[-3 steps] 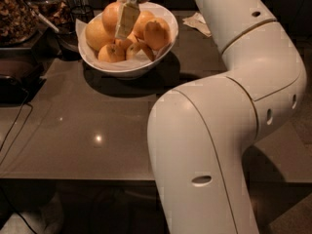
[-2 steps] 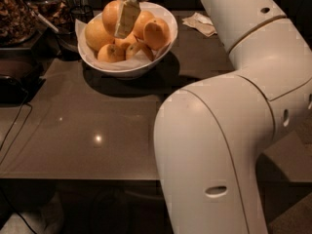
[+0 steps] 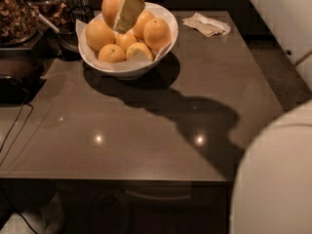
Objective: Pick orange from white bowl
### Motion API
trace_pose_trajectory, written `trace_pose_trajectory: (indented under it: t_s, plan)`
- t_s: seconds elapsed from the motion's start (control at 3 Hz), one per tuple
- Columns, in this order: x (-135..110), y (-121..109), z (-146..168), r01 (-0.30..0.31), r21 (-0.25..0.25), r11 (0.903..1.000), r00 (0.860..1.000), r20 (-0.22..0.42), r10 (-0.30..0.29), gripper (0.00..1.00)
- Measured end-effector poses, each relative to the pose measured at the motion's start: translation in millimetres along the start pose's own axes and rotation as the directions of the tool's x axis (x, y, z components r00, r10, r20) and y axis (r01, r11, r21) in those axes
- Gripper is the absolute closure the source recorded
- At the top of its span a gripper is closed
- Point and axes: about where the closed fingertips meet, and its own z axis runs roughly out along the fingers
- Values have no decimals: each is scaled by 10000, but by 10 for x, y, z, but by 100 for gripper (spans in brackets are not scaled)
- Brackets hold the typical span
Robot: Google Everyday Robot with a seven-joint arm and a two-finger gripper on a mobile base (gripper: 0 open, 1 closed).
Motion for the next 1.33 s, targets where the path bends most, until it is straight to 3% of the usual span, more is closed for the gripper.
trace_pose_trajectory:
  t_s: [0.33, 1.0, 1.33]
  plan:
    - [-29, 284, -107, -366, 402, 9985, 9984, 455, 348, 100]
    - [134, 968, 84, -1177, 314, 9925, 9862, 1212, 1132, 100]
    - [40, 1384, 96, -1494, 533, 9873, 9815, 1292, 1415, 100]
